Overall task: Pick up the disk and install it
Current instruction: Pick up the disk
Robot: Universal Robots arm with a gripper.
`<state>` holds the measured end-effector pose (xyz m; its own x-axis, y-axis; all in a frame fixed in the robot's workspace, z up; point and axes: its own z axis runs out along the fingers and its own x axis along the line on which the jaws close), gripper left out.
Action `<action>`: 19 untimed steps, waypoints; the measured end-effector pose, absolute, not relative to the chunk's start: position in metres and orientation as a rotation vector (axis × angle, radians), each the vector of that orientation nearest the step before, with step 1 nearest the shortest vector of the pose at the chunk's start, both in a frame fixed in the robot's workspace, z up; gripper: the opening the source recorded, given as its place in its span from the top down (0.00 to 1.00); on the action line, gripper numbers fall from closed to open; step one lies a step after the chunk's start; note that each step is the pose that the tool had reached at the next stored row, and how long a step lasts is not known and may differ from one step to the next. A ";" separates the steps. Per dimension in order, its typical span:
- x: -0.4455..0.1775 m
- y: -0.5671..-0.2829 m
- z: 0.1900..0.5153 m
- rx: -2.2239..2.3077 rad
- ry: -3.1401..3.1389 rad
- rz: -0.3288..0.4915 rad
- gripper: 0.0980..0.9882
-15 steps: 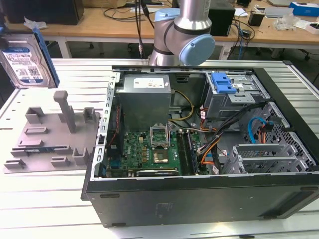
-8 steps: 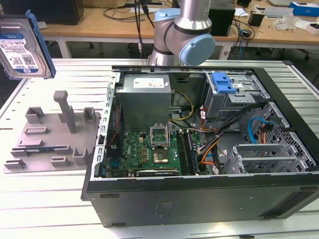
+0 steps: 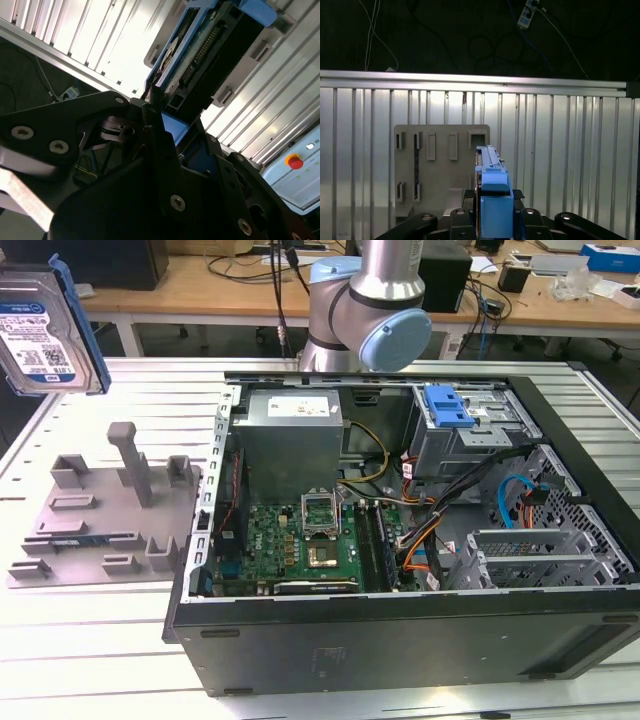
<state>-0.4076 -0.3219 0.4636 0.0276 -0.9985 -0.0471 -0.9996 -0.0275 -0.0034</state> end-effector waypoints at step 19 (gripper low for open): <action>-0.348 -0.353 0.472 -2.227 2.166 0.050 0.70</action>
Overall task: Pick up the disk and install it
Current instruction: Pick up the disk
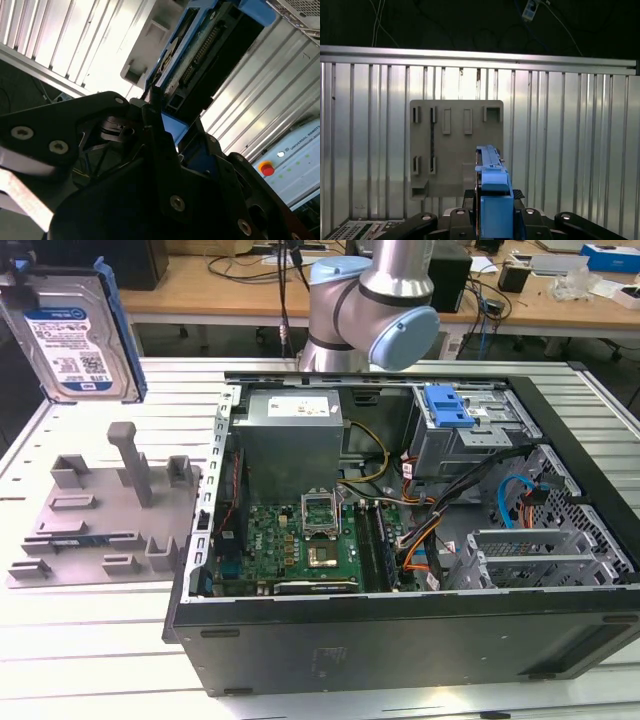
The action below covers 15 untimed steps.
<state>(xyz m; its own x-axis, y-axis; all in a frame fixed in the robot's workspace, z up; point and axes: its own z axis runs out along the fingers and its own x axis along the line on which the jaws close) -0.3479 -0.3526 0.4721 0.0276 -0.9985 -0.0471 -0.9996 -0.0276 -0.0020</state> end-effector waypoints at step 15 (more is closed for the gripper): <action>-0.242 -0.361 0.480 -2.227 2.166 0.050 0.70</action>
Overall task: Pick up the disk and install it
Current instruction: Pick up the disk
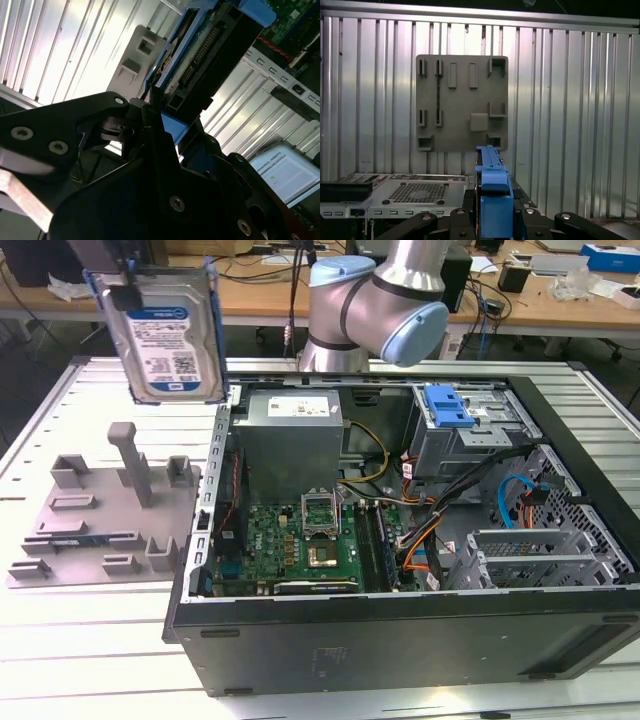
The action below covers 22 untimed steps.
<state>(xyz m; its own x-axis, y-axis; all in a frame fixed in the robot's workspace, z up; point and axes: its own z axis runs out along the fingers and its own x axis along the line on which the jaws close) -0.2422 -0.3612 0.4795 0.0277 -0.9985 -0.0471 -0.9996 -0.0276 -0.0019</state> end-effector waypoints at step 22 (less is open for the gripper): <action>-0.127 -0.430 0.492 -2.230 2.169 0.057 0.70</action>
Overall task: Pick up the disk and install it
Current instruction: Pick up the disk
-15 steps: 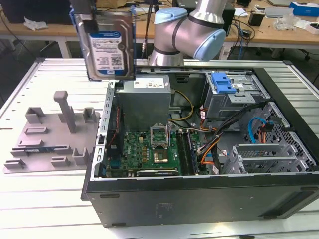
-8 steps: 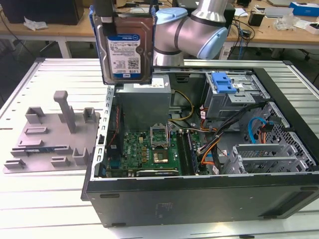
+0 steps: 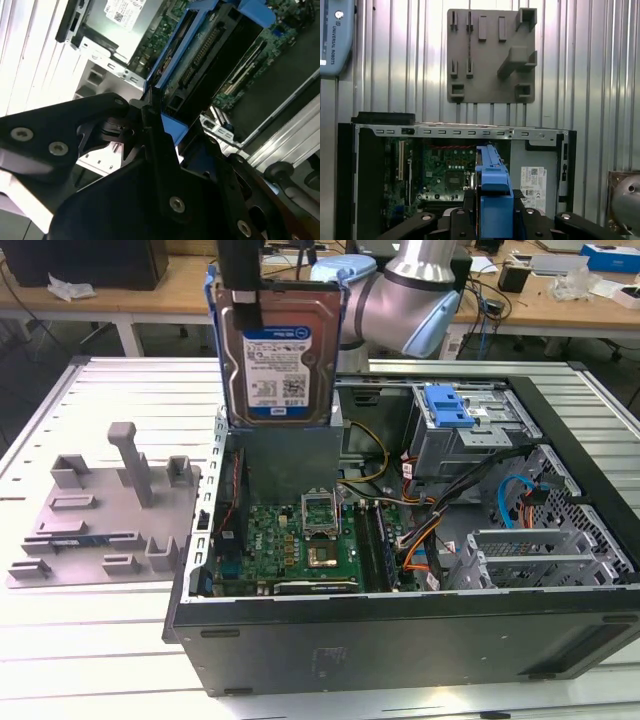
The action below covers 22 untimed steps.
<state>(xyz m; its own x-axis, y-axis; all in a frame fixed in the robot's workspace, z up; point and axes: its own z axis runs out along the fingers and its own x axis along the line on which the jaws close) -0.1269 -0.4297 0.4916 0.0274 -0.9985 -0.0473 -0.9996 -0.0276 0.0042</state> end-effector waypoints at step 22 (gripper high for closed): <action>-0.022 -0.513 0.492 -2.235 2.174 0.069 0.70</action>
